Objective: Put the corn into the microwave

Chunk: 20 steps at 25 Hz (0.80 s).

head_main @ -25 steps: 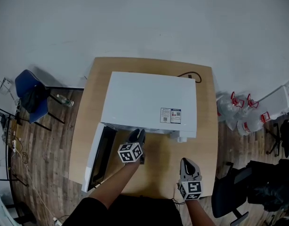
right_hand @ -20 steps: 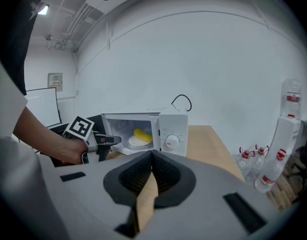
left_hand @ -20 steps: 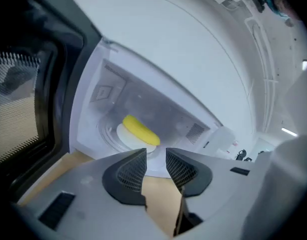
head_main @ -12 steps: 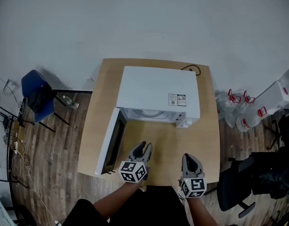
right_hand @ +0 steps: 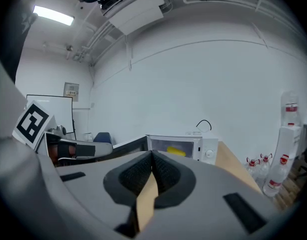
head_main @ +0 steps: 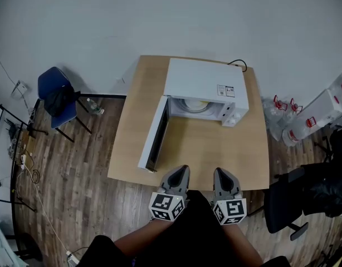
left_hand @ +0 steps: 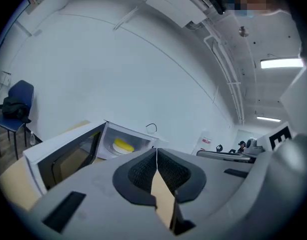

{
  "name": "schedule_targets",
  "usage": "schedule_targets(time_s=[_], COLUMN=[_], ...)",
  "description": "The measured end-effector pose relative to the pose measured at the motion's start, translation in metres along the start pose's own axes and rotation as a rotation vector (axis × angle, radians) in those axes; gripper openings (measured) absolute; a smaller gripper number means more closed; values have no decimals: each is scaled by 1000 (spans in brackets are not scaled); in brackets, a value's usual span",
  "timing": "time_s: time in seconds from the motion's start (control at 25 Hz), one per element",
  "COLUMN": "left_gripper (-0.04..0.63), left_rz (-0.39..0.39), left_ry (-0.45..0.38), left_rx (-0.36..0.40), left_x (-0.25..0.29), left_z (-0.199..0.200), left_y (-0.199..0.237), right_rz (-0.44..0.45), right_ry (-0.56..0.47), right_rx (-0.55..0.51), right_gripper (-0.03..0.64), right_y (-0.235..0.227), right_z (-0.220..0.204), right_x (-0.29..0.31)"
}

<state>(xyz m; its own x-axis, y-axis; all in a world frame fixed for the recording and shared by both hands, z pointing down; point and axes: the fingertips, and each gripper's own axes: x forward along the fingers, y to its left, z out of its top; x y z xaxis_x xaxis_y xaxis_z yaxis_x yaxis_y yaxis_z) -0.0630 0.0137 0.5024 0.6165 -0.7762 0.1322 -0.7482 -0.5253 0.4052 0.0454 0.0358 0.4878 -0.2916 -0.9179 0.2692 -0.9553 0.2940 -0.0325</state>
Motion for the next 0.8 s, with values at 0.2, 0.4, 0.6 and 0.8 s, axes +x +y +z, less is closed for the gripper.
schedule_targets(time_s=[0.2,0.4,0.6,0.8], left_gripper=[17,17,17,17], left_rz=[-16,1,10,19], left_ry=[-13,14,12,2], left_rx=[35,62,120,149], left_x=[-54,-80,-93,-98], left_z=[-3,-11,-8,-9], left_y=[-19,-22,-34,-52], right_rz=[-12,-6,-19,-31], right_ry=[-4,-9,-28,-31], right_rx=[-14,-56,-74,-69], right_gripper=[60,60,60,60], right_y=[44,59,55,46], right_z=[-1,-5,2,-5], right_x=[-35,-59,-74,-91])
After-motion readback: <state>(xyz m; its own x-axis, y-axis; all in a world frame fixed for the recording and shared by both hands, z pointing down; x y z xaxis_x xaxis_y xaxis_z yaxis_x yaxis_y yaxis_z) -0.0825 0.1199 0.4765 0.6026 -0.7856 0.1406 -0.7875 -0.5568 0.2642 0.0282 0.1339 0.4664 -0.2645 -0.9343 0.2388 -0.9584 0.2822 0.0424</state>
